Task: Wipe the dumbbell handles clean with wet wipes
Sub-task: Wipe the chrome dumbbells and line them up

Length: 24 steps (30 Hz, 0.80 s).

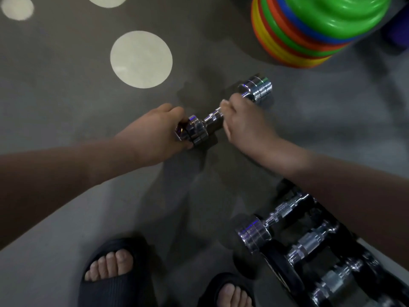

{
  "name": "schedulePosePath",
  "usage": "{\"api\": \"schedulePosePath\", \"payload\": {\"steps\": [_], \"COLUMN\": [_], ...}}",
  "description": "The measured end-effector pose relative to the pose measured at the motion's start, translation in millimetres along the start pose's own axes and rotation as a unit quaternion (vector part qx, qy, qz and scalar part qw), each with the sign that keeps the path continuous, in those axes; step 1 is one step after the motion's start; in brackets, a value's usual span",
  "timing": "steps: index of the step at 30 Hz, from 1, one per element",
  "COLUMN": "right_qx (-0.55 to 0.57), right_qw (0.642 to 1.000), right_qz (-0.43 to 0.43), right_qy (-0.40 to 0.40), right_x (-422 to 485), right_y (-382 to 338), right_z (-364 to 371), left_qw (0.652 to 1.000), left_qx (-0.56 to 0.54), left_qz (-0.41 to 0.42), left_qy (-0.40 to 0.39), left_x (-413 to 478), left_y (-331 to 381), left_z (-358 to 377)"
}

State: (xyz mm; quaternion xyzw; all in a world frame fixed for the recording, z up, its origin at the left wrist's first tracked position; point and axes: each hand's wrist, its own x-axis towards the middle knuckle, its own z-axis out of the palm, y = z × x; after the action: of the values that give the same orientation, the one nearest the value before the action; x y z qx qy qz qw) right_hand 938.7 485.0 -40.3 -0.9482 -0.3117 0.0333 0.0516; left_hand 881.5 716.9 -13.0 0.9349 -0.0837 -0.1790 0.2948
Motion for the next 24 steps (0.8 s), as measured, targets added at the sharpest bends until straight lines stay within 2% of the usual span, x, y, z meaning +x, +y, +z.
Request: {"api": "schedulePosePath", "payload": {"steps": [2, 3, 8, 11, 13, 17, 19, 21, 24], "right_qx": [0.021, 0.014, -0.049, 0.029, 0.037, -0.060, -0.059, -0.005, 0.042], "right_qw": [0.998, 0.998, 0.997, 1.000, 0.998, 0.997, 0.996, 1.000, 0.996], "right_qz": [-0.057, -0.057, 0.059, -0.002, -0.044, 0.049, 0.071, 0.029, -0.080], "right_qy": [-0.014, -0.012, 0.022, 0.009, -0.013, -0.005, 0.004, -0.001, -0.026], "right_x": [-5, -5, -9, -14, -14, -8, -8, -10, -17], "right_y": [-1, 5, 22, 0, 2, 25, 19, 0, -15], "right_z": [0, -3, -8, 2, 0, -11, -9, -4, -2], "left_qw": [1.000, 1.000, 0.999, 0.999, 0.998, 0.998, 0.998, 0.998, 0.998], "left_qx": [0.001, 0.003, 0.002, 0.007, 0.011, 0.012, 0.012, 0.013, 0.015], "left_qz": [0.012, 0.019, 0.043, 0.052, 0.052, 0.066, 0.062, 0.065, 0.067], "left_qy": [0.011, 0.017, 0.018, 0.012, 0.013, 0.002, -0.004, -0.002, 0.011], "left_x": [-2, -2, -6, -5, -4, -3, -4, -4, -3], "left_y": [2, 2, 0, 1, 2, 3, 1, 0, -1], "left_z": [1, 2, 5, 4, 3, 3, 3, 2, 3]}}
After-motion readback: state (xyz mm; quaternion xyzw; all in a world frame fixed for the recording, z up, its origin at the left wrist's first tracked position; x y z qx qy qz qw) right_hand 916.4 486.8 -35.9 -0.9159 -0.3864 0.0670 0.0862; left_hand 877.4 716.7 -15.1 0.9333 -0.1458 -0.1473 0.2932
